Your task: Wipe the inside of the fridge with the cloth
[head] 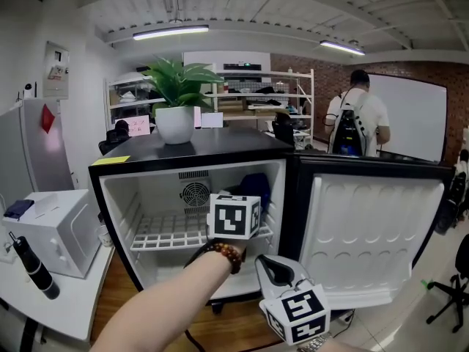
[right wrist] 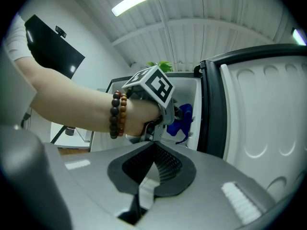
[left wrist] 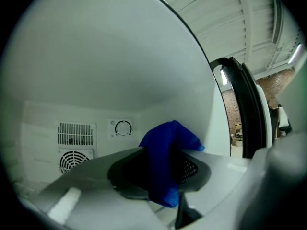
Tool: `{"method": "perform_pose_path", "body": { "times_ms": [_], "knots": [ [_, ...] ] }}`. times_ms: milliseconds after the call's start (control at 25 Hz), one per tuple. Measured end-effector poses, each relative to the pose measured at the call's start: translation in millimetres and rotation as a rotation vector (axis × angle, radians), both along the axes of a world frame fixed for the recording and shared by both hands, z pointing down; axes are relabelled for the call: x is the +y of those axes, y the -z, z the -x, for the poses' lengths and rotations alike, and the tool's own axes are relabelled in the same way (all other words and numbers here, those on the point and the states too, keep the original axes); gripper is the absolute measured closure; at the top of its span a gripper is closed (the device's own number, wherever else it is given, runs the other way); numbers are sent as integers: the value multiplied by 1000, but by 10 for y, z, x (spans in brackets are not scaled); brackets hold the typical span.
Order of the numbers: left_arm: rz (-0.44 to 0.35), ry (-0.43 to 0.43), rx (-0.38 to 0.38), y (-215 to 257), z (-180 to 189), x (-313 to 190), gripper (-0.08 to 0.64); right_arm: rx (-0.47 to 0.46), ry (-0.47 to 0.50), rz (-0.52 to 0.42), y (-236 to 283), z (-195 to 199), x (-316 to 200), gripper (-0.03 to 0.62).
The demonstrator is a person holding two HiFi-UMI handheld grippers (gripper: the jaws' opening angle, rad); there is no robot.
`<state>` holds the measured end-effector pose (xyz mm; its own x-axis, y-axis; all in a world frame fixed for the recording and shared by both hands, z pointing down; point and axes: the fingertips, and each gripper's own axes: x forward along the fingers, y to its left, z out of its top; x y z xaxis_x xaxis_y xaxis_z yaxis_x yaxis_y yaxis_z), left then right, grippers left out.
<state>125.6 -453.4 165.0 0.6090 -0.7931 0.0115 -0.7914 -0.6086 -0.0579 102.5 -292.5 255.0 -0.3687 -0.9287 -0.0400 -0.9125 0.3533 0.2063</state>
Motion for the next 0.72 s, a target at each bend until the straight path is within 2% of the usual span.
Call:
{"method": "perform_pose_path", "body": {
  "times_ms": [120, 480, 600, 720],
  "knots": [
    [22, 32, -28, -66, -33, -103, 448, -1, 1, -3, -4, -23, -26, 591],
    [17, 155, -80, -38, 53, -386, 462, -6, 4, -7, -11, -37, -128, 591],
    [-1, 189, -77, 11, 60, -481, 462, -8, 2, -4, -29, -55, -144, 591],
    [-34, 182, -37, 89, -46, -549, 462, -14, 1, -3, -44, -92, -156, 591]
  ]
}}
